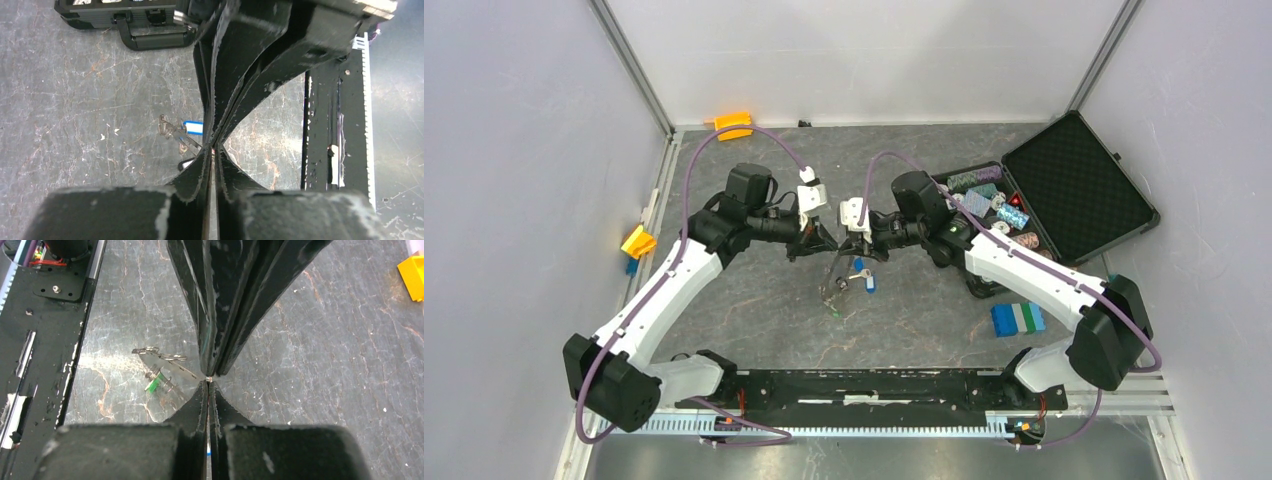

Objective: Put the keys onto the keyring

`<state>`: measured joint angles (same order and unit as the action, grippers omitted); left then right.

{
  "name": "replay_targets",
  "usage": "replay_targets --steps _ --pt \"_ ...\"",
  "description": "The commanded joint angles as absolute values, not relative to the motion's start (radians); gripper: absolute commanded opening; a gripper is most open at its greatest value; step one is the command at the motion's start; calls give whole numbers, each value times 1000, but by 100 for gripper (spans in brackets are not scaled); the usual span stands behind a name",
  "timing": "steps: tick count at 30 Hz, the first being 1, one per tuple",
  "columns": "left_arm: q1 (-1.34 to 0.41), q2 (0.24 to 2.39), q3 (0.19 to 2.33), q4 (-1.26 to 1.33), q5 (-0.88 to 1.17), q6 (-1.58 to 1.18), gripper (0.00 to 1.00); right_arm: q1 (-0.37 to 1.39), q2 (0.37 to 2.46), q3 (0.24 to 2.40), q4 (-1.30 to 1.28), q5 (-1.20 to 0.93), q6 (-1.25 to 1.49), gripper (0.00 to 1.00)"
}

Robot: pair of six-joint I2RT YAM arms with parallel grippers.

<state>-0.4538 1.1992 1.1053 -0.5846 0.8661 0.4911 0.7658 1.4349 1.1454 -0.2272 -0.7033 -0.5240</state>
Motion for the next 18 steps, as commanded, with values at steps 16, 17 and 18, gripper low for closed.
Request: replay_targets --steps 16,17,18 --pt "-430 1124 1079 -689 901 759 52 753 1393 1210 -442 -908 -788 0" --pt "-430 1123 1069 -689 932 790 52 753 1396 1221 -460 -923 -809 0" --pt "-432 1123 1058 -689 961 819 55 752 1399 1230 -479 -934 -823 0"
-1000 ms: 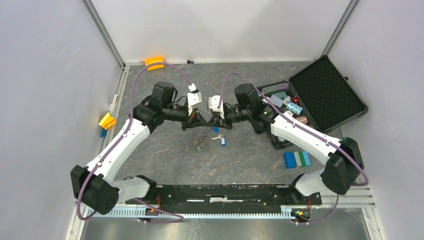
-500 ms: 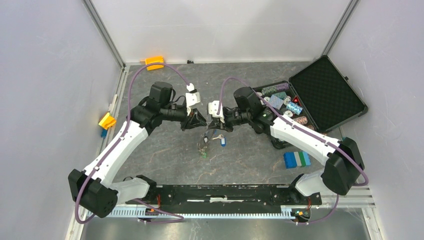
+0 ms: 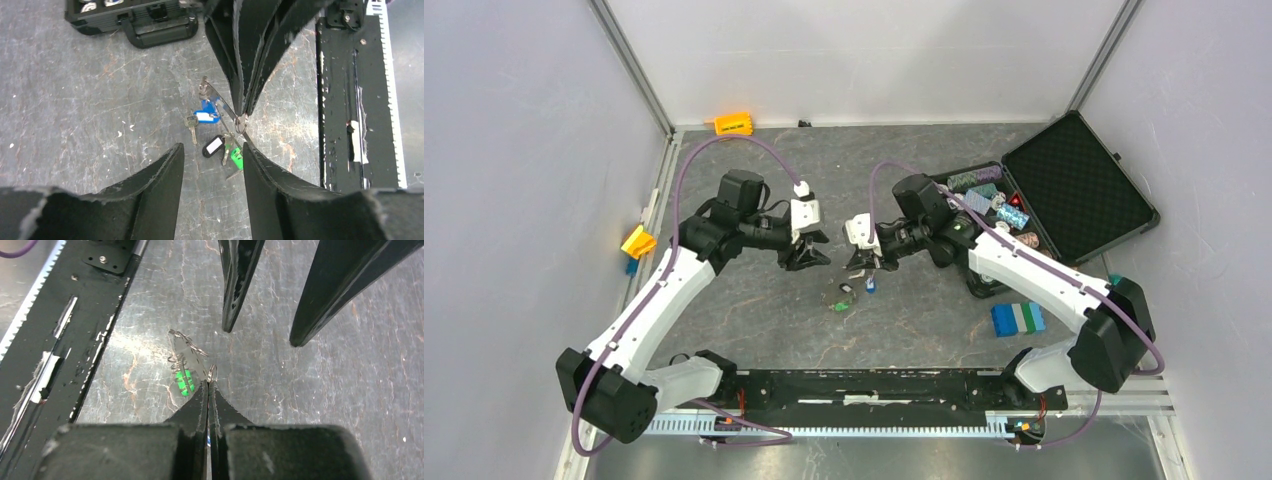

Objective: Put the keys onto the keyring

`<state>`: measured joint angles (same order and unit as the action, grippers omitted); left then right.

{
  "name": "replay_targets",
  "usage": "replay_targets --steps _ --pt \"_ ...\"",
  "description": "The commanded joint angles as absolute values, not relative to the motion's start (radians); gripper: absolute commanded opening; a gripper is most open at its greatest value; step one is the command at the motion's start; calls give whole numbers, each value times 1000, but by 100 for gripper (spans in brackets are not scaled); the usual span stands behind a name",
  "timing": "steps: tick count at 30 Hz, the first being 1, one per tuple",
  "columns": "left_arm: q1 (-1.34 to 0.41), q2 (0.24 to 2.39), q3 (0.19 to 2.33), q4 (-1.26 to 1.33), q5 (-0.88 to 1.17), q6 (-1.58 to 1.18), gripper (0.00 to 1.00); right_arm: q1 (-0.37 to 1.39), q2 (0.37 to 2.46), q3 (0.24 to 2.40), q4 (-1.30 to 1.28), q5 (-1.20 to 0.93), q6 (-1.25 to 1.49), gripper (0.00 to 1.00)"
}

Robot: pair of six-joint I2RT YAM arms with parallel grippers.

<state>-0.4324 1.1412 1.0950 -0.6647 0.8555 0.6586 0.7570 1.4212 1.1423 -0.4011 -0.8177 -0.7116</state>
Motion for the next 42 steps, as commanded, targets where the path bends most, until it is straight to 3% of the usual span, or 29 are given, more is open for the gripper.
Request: replay_targets --steps 1,7,23,33,42 --pt "-435 1124 1048 -689 983 846 55 750 1402 1239 -494 -946 -834 0" --pt "-458 1144 1019 -683 1068 941 57 741 1413 1280 -494 -939 -793 0" --pt "-470 1103 911 -338 1042 709 23 693 1380 1203 -296 -965 -560 0" --pt "-470 1056 887 -314 887 697 23 668 1336 1091 -126 -986 -427 0" --pt "-470 1041 881 -314 877 762 40 652 1321 1027 -30 -1051 -374 0"
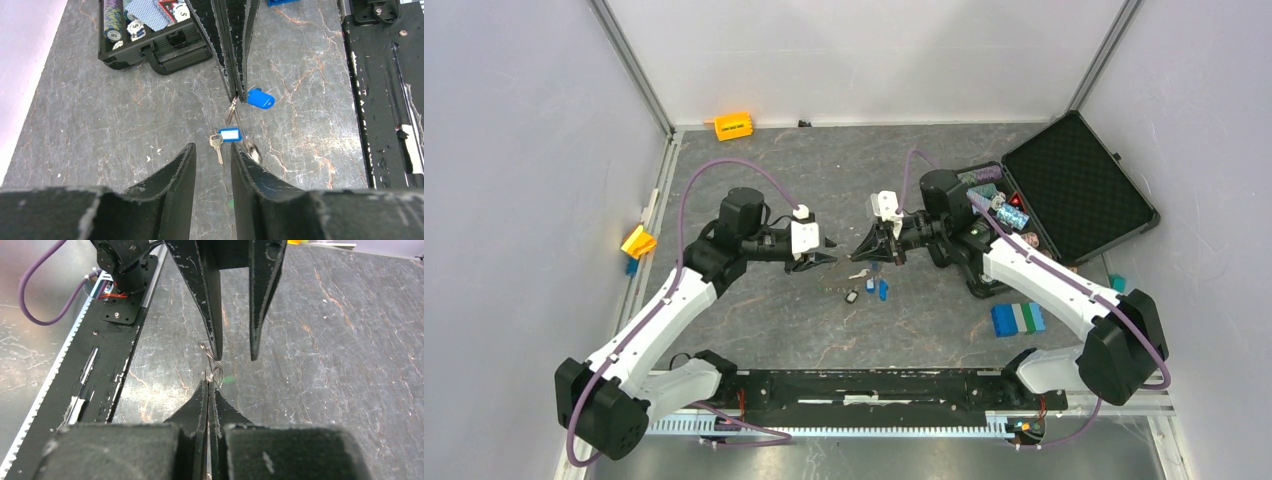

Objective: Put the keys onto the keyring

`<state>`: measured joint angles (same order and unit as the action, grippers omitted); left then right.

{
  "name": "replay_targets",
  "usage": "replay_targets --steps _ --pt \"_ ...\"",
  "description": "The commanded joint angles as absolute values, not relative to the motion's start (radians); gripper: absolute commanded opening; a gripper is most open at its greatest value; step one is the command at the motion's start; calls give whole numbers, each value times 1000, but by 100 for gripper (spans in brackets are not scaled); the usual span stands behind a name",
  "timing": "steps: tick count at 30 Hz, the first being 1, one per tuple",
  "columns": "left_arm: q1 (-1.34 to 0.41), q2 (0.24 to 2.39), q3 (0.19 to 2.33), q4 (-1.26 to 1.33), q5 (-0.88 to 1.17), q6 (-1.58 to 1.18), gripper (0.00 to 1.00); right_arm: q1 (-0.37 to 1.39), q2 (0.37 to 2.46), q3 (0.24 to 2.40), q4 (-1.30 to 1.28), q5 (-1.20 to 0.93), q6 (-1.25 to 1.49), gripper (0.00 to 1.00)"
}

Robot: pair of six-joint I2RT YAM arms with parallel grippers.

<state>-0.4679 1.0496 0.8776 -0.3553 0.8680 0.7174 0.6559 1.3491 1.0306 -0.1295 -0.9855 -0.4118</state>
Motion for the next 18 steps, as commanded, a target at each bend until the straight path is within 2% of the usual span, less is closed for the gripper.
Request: replay_targets --steps 1,6,18 --pt "-470 1048 889 -318 892 770 41 652 1322 1026 -26 -1056 -372 0" --pt "-479 1086 926 -359 961 815 42 650 1333 1028 -16 -1061 -368 0" --pt "-491 1072 914 -288 1019 709 35 635 1329 971 73 -1070 -340 0"
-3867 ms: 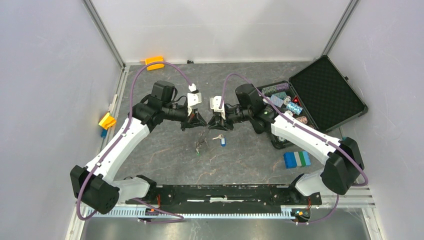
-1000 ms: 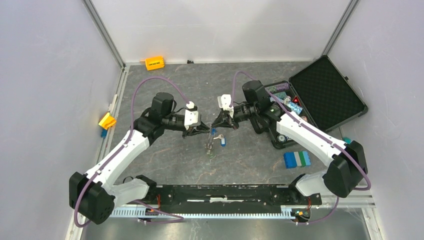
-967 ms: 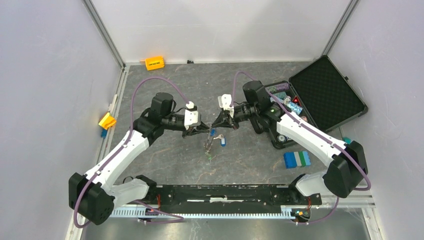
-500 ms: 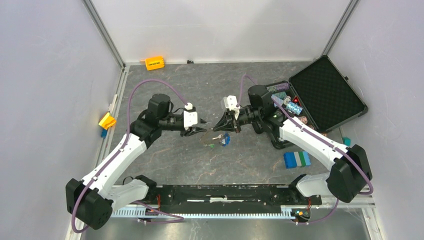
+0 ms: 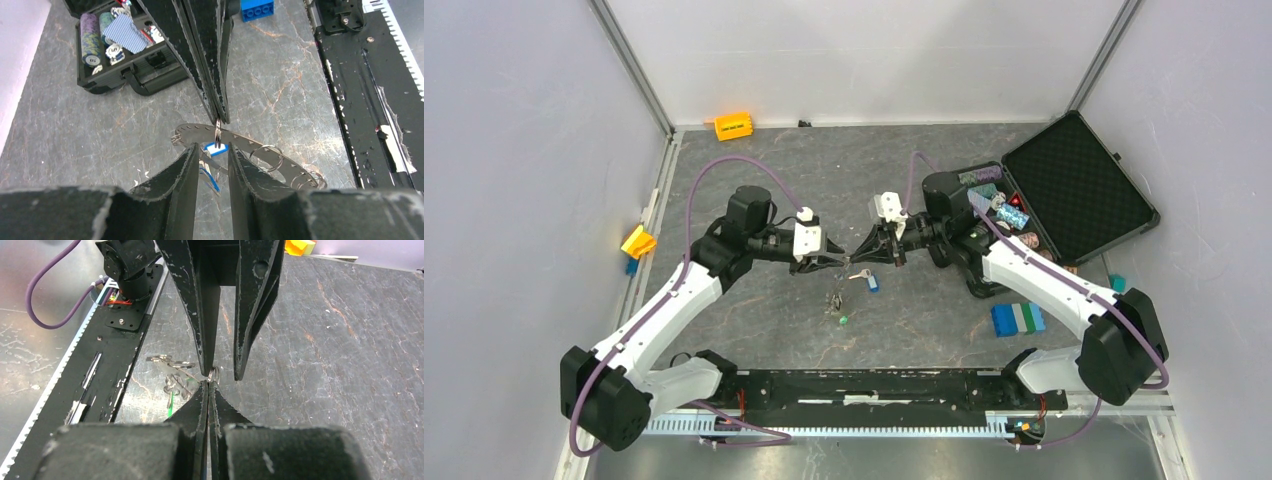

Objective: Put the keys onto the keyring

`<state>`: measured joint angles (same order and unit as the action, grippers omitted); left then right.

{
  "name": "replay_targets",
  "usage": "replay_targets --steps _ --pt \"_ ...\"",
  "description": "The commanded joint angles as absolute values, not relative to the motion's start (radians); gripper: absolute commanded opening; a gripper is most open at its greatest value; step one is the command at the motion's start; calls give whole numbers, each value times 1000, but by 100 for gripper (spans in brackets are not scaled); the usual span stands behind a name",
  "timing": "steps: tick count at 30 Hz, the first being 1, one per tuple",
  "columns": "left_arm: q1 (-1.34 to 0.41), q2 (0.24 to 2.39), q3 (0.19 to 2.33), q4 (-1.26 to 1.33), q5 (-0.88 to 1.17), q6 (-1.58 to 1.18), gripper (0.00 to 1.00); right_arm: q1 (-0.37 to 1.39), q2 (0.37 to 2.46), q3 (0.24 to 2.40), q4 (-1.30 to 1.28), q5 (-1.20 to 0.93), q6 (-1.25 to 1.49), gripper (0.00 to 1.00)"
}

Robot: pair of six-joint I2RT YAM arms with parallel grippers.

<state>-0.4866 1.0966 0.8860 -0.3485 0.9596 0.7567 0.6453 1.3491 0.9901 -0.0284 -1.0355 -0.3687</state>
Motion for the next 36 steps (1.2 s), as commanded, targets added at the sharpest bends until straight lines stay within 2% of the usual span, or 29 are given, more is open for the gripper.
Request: replay_targets --steps 1,8,19,22,36 --pt "-491 1073 916 -288 1025 702 34 634 1328 965 84 -1073 -336 0" --pt "-495 1074 909 -288 1031 704 23 628 1329 956 114 -1088 -313 0" --pt "-502 1098 917 -288 1006 734 22 629 1332 954 132 -1107 -296 0" --pt "-502 1098 919 -288 1004 733 14 628 1334 950 133 -1103 -298 0" --pt "-505 1091 1008 -433 988 762 15 628 1348 947 80 -1022 -359 0"
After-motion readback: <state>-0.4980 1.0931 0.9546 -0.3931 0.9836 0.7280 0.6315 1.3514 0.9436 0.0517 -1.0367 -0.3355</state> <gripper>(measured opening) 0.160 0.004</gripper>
